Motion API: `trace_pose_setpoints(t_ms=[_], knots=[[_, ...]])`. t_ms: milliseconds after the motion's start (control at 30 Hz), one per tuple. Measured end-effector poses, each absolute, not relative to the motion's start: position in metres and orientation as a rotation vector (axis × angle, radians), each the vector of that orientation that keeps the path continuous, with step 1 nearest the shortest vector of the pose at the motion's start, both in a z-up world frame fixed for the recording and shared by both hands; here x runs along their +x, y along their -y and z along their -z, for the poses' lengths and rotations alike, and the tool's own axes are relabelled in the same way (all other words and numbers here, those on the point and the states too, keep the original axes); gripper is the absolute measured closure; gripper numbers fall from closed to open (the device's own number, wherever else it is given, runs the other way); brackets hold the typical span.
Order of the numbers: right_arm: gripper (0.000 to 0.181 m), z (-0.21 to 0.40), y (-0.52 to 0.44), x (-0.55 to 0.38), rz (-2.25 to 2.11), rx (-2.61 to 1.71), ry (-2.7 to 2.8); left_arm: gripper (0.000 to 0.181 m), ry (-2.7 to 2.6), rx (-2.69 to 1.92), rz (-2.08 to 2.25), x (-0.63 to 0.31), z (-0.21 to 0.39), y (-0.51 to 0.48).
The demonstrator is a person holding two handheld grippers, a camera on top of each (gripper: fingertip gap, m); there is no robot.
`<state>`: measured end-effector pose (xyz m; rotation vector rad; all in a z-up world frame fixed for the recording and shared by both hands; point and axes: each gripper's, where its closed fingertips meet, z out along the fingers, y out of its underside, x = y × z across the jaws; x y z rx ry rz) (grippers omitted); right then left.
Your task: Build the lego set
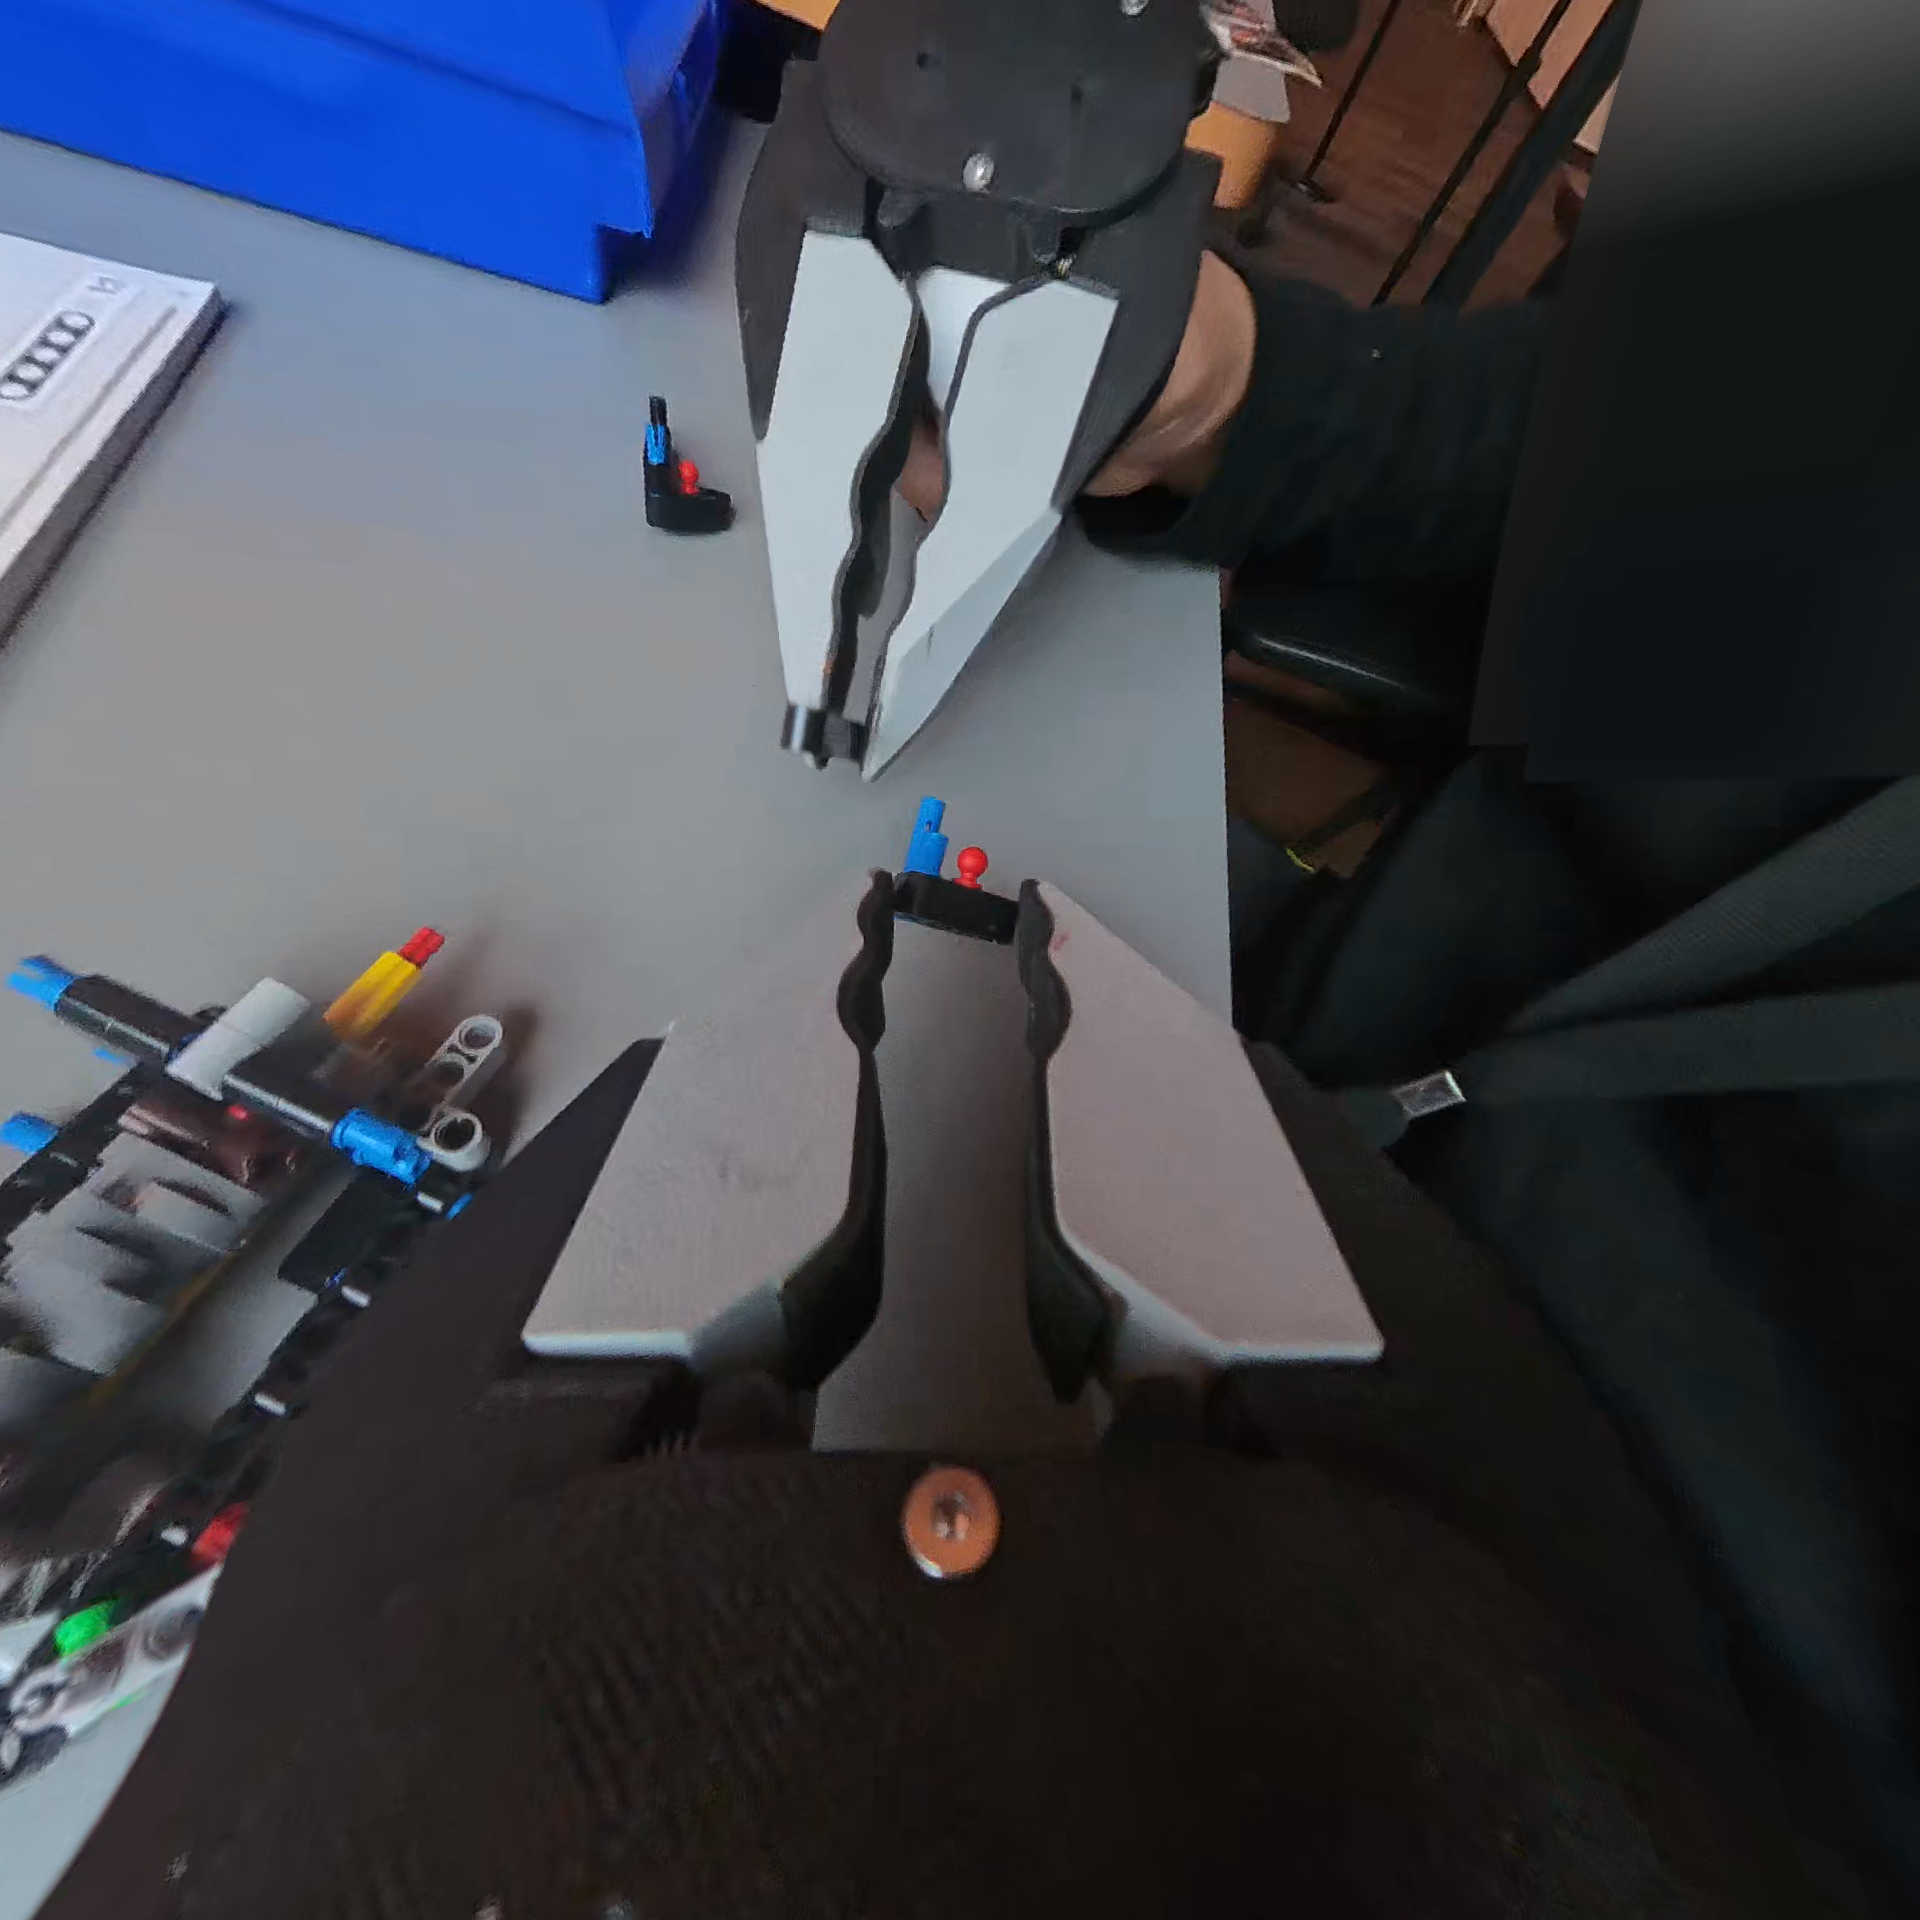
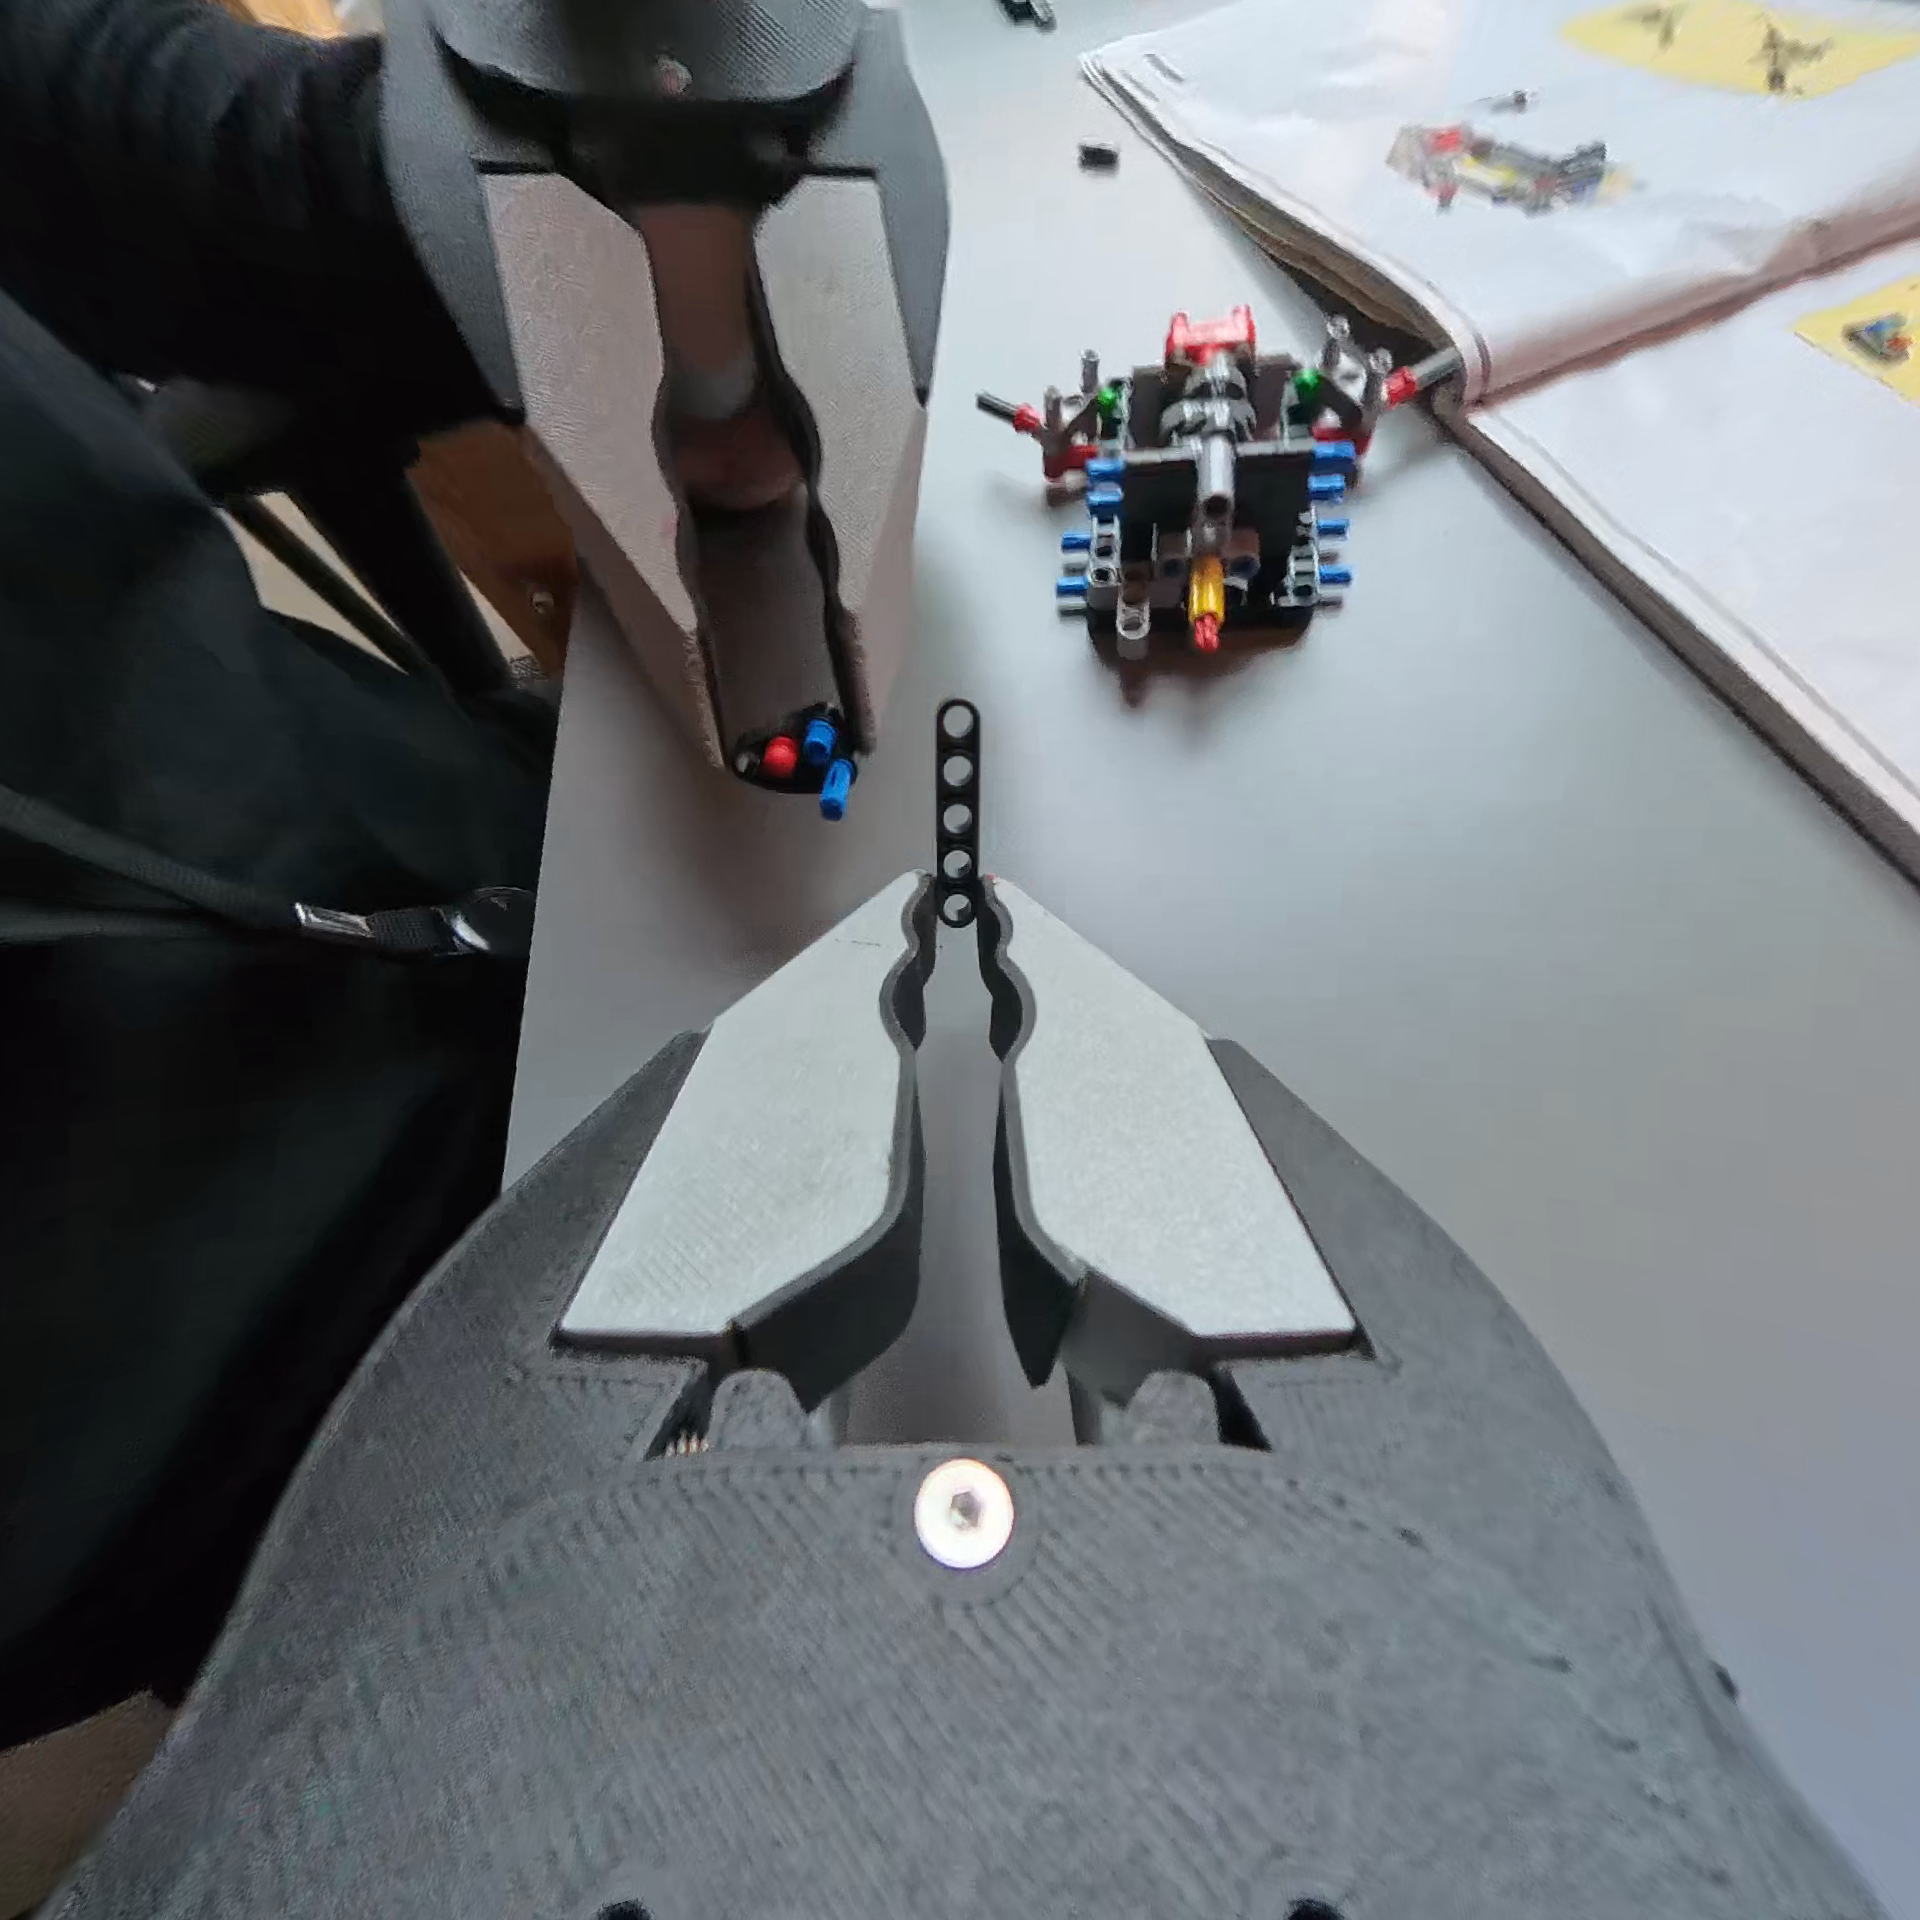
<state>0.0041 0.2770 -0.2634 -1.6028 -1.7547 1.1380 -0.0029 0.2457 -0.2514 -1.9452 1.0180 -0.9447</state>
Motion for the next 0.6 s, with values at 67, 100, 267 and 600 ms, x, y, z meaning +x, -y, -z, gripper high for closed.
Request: trace_pose_setpoints(t_ms=[67,100,267,600], knots=[[0.177,0.272,-0.276,0.008,-1.129,-1.681,1.775,0.16,-1.016,-1.873,0.911,-0.001,0.243,-0.25],[0.177,0.275,-0.275,0.009,-1.123,-1.716,1.782,0.16,-1.014,-1.844,0.894,0.0,0.24,-0.252],[0.177,0.266,-0.269,-0.001,-1.269,-1.813,1.653,0.16,-1.006,-1.845,0.889,0.014,0.24,-0.256],[0.177,0.281,-0.294,0.012,-1.1,-1.928,1.587,0.16,-1.112,-2.098,0.615,0.012,0.286,-0.271]])
